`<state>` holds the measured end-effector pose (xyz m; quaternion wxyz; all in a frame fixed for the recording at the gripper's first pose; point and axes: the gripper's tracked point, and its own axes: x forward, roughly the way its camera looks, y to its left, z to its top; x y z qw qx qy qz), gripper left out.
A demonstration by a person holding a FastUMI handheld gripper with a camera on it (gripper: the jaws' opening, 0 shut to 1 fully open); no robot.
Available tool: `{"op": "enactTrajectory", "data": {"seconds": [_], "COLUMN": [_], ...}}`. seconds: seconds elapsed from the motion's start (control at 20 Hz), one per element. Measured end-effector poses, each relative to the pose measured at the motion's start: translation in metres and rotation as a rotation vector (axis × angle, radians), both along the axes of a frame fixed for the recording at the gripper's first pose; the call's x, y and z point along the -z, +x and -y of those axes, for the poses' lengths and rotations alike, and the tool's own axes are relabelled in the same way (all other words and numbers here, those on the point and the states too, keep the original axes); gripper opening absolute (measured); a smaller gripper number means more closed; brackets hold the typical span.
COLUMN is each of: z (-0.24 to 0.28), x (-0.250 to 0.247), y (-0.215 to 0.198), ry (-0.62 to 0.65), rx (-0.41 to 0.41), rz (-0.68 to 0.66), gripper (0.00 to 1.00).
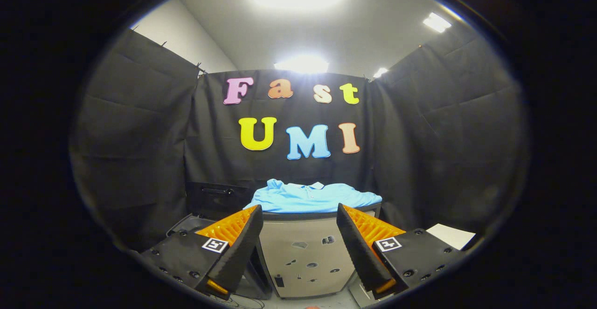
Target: Put the clothes into the washing machine and then close the washing machine lid.
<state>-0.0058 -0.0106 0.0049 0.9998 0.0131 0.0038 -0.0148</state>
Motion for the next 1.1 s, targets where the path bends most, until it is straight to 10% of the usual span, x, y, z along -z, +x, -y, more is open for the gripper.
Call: {"op": "enactTrajectory", "data": {"seconds": [1.1], "z": [0.005], "x": [-0.028], "y": [0.157], "ry": [-0.015], "rx": [-0.067], "rz": [-0.086], "gripper": [0.98]}}
